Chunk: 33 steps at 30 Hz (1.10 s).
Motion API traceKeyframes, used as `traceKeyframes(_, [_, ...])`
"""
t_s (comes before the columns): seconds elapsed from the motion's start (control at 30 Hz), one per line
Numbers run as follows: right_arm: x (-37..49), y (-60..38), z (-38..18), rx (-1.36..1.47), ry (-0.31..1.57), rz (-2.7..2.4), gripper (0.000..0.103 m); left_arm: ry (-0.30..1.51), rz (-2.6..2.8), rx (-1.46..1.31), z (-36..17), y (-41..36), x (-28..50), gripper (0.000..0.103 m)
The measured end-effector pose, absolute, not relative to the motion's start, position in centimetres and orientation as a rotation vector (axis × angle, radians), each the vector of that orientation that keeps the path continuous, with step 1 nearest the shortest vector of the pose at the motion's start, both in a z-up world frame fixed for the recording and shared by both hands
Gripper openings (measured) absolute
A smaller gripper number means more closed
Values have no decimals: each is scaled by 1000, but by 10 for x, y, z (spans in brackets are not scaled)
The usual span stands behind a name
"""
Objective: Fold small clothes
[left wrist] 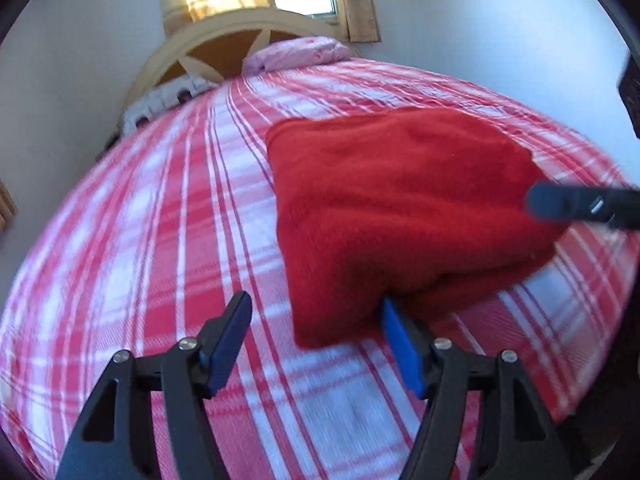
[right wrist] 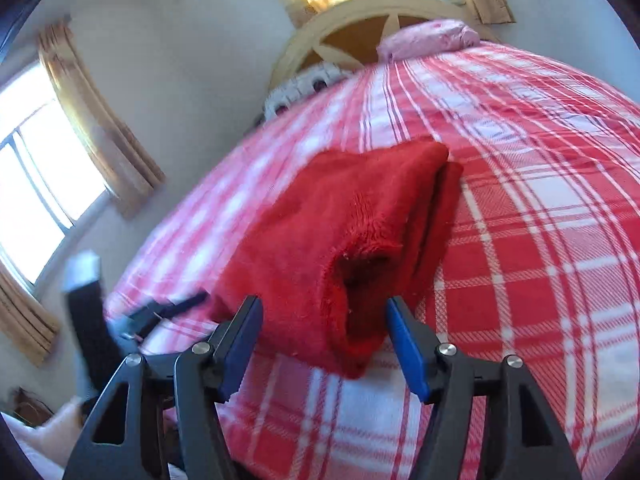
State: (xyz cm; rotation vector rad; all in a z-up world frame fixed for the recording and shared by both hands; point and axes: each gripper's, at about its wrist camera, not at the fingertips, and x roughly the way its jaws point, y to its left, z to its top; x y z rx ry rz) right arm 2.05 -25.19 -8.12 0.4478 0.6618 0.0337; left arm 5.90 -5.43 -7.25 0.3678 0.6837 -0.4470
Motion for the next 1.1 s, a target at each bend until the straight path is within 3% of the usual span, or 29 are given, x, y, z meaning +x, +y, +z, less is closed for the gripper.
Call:
traceKeyframes(0.03, [28, -248, -85, 427, 686, 40, 31, 662, -440, 369, -71, -53, 59, 67])
traceKeyframes(0.07, [31, -249, -88, 418, 708, 42, 25, 654, -430, 346, -68, -49, 63, 61])
traceKeyframes(0.1, [33, -248, -89, 425, 721, 38, 24, 663, -434, 294, -65, -42, 68, 48])
traceKeyframes(0.17, [30, -255, -88, 505, 693, 63, 20, 720, -499, 87, -62, -18, 82, 35])
traceKeyframes(0.3, [18, -263, -109, 590, 731, 61, 18, 795, -513, -15, -75, 0, 88, 32])
traceKeyframes(0.53, [-9, -274, -104, 579, 733, -19, 19, 813, -476, 209, -77, 11, 61, 45])
traceKeyframes(0.7, [-9, -235, -47, 402, 536, 49, 22, 787, -438, 86, -63, 32, 77, 71])
traceKeyframes(0.8, [34, -203, -49, 373, 573, 151, 22, 788, -451, -15, -51, 31, 100, 76])
traceKeyframes(0.93, [73, -187, -115, 474, 773, 238, 22, 794, -424, 7, -40, 21, 120, 77])
traceKeyframes(1.1, [54, -203, -75, 437, 705, 314, 21, 794, -469, 21, -38, 6, 134, 82])
